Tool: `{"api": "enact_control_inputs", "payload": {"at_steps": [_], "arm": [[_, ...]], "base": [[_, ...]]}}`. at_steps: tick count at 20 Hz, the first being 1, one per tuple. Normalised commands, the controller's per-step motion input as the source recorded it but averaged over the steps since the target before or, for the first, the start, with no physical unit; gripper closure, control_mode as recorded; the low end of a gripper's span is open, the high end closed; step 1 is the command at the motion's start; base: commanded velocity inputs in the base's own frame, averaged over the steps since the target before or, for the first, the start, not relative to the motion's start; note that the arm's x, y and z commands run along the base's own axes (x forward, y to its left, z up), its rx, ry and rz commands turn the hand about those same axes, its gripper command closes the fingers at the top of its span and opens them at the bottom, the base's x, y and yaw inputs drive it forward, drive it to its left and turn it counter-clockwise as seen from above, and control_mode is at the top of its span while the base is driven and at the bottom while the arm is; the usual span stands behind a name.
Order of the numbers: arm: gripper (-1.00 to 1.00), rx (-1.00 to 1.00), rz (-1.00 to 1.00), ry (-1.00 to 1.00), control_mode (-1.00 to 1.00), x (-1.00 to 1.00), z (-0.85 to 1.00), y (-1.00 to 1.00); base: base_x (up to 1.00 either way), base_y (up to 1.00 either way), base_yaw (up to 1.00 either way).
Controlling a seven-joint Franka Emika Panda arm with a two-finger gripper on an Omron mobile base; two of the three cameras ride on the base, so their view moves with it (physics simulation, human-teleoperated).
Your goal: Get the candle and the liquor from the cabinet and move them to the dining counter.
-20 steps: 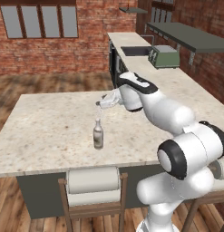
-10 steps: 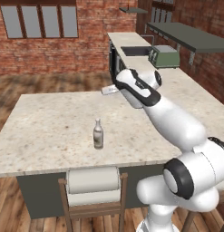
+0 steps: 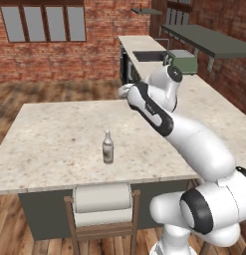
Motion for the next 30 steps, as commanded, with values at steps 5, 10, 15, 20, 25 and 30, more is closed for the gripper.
{"api": "enact_control_inputs", "payload": {"at_steps": [5, 10, 15, 20, 25, 30], "arm": [[-1.0, -0.13, -0.29, 0.18, -1.0, -0.22, 0.1, -0.41], [-1.0, -0.14, -0.22, 0.14, -1.0, -0.44, 0.04, -0.45], [-1.0, -0.07, -0.07, 0.08, -1.0, -0.77, 0.1, -0.48], [-1.0, -0.01, 0.05, 0.03, -1.0, -0.95, 0.14, -0.25], [-1.0, 0.0, 0.08, 0.06, -1.0, -0.79, 0.06, 0.0], [-1.0, 0.0, 0.01, 0.07, -1.0, -0.68, 0.15, 0.0]], "base": [[0.0, 0.0, 0.0], [0.0, 0.0, 0.0], [0.0, 0.0, 0.0], [0.0, 0.0, 0.0], [0.0, 0.0, 0.0], [0.0, 0.0, 0.0]]}}
